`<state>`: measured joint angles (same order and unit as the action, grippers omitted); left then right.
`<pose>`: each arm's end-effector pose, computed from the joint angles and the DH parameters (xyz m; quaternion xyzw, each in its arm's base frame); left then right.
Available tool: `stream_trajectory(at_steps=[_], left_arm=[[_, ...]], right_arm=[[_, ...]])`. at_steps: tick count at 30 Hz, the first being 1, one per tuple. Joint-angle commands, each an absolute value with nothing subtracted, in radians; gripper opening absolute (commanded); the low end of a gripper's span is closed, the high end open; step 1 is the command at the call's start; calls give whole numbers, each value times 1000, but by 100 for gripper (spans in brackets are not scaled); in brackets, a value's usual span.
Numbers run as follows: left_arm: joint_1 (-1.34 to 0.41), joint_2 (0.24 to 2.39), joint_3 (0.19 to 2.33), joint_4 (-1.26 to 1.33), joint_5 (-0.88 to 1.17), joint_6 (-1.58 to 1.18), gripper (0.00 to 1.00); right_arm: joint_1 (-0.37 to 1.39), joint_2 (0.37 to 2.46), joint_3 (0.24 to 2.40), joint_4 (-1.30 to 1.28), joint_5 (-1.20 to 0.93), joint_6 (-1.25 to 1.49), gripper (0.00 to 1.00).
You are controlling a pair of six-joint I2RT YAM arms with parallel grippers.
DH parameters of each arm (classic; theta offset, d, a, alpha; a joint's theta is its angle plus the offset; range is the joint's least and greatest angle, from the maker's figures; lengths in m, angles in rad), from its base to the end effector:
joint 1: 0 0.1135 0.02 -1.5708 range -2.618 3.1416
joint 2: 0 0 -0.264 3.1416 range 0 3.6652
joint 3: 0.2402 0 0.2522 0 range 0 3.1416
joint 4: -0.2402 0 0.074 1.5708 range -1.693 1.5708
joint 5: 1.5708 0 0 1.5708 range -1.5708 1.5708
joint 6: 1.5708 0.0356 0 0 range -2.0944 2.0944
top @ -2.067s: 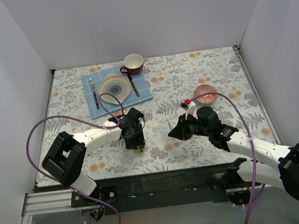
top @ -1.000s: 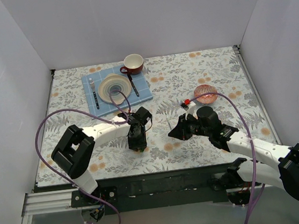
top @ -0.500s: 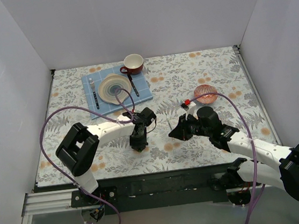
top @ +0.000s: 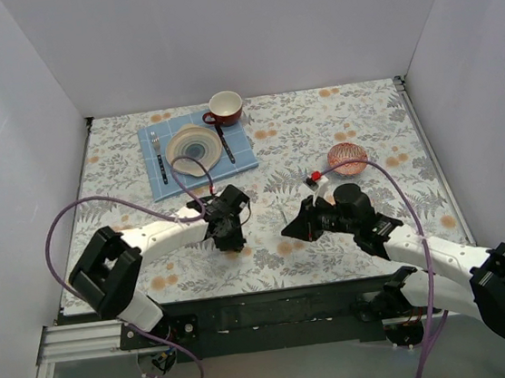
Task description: Insert the pens into the pen caps
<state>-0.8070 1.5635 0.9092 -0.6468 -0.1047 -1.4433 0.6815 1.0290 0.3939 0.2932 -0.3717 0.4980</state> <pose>0.1950 -0.1983 0.1706 -0.3162 0.9377 -0.0988 0.1047 0.1609 0.1471 0.2067 -0.1796 0.7899 0.4406 0.3869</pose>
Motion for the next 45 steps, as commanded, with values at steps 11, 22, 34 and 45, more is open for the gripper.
stream_trajectory(at_steps=[11, 22, 34, 45], left_arm=[[-735, 1115, 778, -134, -46, -1557, 0], [-736, 948, 626, 89, 60, -1575, 0], [-735, 934, 594, 123, 84, -1566, 0], [-735, 937, 583, 103, 64, -1554, 0]], right_arm=[[844, 1103, 359, 586, -394, 672, 1], [893, 1166, 422, 617, -382, 686, 1], [904, 1174, 440, 618, -379, 683, 1], [907, 1152, 440, 607, -367, 676, 1]])
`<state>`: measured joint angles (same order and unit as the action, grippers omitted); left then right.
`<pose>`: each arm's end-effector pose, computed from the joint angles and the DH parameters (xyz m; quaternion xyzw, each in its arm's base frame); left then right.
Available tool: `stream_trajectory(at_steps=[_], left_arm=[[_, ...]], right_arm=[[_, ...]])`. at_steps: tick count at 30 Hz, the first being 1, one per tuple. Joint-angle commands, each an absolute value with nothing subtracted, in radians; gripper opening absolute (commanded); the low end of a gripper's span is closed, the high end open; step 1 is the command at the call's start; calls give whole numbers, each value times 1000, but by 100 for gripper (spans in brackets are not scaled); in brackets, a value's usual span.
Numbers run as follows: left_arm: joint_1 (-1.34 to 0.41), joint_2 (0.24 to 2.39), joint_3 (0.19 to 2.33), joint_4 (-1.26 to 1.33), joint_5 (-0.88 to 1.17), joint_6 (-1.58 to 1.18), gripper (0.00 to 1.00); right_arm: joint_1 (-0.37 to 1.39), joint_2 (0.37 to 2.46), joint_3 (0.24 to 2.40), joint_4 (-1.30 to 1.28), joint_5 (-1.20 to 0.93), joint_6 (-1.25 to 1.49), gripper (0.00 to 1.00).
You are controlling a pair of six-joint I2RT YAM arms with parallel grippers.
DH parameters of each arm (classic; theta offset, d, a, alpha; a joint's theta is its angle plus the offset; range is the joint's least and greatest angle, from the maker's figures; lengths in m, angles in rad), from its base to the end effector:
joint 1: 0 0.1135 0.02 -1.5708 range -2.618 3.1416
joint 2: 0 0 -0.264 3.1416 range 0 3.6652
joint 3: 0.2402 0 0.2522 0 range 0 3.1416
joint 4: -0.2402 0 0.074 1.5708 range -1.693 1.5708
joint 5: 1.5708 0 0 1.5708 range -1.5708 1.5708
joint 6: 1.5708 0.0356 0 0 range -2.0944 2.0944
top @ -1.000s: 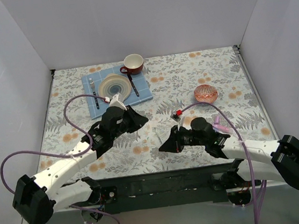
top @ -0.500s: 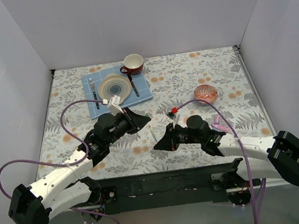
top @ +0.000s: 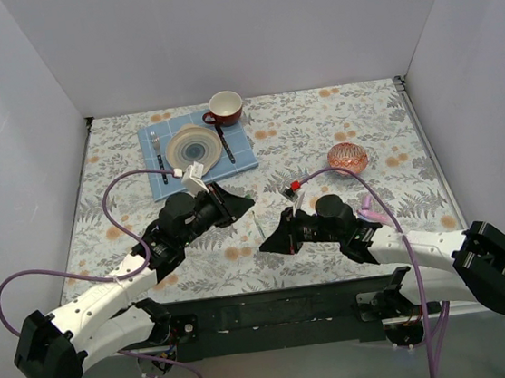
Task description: Insert the pens into the pen caps
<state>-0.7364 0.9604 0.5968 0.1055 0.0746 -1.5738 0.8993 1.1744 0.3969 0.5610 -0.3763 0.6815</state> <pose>0.1648 -0.1530 0.2708 -0.3011 0.7325 -0.5698 0.2192 0.1387 0.1955 0.2049 -0.1997 0.7483 0.5400 0.3295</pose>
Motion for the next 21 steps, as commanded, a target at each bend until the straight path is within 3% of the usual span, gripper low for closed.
stream_trajectory(at_steps=[1, 21], left_arm=[[-735, 939, 580, 103, 63, -1554, 0], [-736, 948, 549, 120, 92, -1562, 0]], right_arm=[[908, 1151, 442, 607, -365, 676, 1], [911, 1150, 453, 611, -364, 670, 1]])
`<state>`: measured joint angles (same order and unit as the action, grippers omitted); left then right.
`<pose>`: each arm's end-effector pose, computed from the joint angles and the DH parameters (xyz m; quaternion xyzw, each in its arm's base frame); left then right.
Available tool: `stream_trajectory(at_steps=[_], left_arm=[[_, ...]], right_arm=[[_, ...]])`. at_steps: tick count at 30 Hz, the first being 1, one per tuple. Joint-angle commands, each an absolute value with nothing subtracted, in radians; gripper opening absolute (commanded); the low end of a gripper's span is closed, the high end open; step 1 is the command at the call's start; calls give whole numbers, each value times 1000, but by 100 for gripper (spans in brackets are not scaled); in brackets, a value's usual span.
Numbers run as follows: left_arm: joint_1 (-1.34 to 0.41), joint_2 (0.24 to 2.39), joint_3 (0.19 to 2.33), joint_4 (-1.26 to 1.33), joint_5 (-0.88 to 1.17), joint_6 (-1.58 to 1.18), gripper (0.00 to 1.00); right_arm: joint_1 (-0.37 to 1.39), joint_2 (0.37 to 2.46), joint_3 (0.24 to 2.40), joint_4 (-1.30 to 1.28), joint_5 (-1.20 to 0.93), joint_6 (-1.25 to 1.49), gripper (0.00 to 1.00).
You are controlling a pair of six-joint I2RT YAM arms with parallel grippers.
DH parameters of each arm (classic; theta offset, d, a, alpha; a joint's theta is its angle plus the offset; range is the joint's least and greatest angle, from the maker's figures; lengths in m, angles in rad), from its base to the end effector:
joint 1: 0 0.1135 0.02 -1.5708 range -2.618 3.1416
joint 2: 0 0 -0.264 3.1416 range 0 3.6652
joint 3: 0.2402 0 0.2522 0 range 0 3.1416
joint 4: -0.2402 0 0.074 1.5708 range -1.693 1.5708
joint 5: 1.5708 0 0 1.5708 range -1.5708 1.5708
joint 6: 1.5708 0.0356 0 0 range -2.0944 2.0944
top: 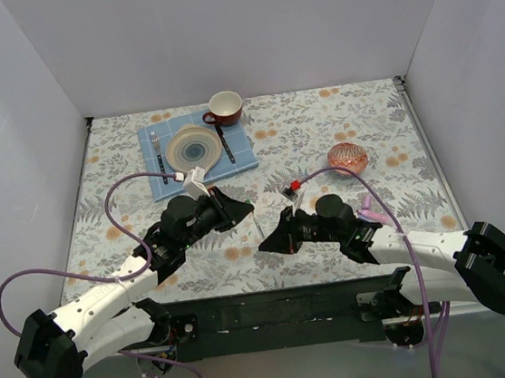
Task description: Insert the pens into the pen caps
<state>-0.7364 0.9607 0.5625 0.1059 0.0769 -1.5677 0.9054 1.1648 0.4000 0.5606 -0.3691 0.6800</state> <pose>0.1631 -0.1516 0.2586 -0.3028 0.7429 -0.5572 0.2142 0.1374 0.1959 0.2080 -0.2008 0.7445 0.5419 0.3343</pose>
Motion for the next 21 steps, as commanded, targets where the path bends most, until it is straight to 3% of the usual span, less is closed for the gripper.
stream_trajectory(at_steps=[1, 21], left_arm=[[-735, 953, 546, 124, 95, -1562, 0], [-736, 937, 482, 202, 228, -1620, 0]], right_arm=[[913, 1152, 453, 611, -367, 669, 1], [910, 1154, 549, 505, -192, 594, 1]])
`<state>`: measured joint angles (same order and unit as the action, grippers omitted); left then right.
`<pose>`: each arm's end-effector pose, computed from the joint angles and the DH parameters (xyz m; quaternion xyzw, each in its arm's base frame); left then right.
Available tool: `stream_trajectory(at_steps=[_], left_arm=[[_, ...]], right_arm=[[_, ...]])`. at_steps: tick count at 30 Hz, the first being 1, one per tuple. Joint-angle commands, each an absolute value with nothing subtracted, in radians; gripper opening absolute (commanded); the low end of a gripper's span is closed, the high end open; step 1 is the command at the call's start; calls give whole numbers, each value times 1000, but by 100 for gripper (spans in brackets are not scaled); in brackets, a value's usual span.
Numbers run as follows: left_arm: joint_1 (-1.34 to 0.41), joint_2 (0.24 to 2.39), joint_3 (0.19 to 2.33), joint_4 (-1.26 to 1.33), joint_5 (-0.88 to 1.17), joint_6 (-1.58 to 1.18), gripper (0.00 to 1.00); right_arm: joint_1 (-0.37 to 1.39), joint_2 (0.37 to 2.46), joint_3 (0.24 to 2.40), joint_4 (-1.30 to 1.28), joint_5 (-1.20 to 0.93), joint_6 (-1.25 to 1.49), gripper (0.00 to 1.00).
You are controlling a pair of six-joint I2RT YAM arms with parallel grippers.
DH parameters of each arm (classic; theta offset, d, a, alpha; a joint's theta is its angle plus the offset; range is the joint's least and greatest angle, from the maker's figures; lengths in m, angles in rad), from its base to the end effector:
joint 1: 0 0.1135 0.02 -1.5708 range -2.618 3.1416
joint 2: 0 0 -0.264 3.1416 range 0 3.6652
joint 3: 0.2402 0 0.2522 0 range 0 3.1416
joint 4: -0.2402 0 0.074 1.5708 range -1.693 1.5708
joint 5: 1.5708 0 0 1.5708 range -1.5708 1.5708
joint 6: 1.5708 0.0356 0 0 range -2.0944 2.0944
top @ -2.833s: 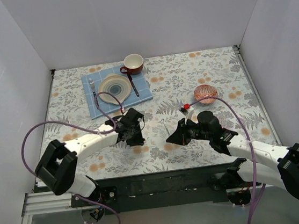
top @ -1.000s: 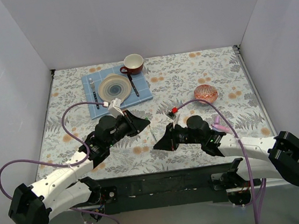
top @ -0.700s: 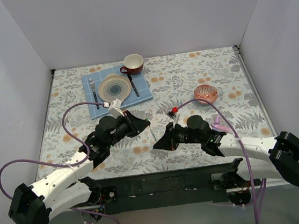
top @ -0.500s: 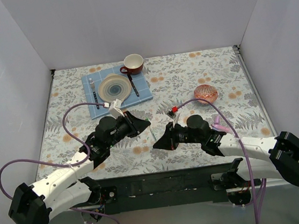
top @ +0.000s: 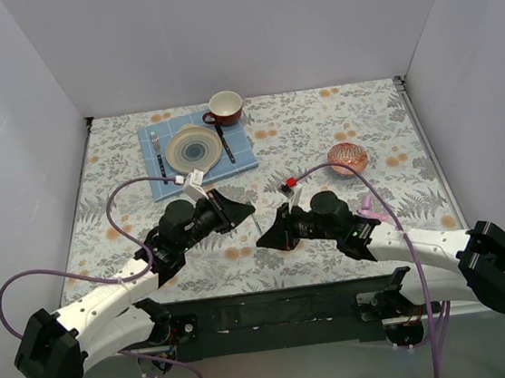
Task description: Insert the pens into the pen caps
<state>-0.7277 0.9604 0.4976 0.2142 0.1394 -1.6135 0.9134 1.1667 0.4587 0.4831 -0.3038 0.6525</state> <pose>0.1614 -0.1504 0.2473 -0.2988 0.7298 -0.5855 0.1880 0.1422 0.2017 0.2184 -0.1941 0.7541 0.5185 0.3533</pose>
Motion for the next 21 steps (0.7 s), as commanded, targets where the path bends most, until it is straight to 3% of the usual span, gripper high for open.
stream_trajectory(at_steps=[1, 2, 3, 5, 6, 9, 21], left_arm=[[-736, 943, 482, 204, 238, -1623, 1], [-736, 945, 483, 204, 244, -1623, 6], [-736, 945, 486, 203, 258, -1623, 23], [-736, 934, 500, 195, 259, -1614, 36], [-736, 925, 508, 186, 258, -1608, 49], [-736, 893, 543, 155, 242, -1595, 66], [-736, 873, 719, 116, 307, -1477, 71]], right_arm=[[911, 1154, 564, 471, -177, 557, 1], [910, 1154, 574, 474, -178, 543, 1], [911, 1147, 575, 480, -186, 532, 1], [911, 1140, 583, 489, -228, 486, 1], [910, 1132, 587, 483, -242, 473, 1], [910, 1103, 572, 488, -282, 454, 1], [913, 996, 538, 519, -448, 477, 1]])
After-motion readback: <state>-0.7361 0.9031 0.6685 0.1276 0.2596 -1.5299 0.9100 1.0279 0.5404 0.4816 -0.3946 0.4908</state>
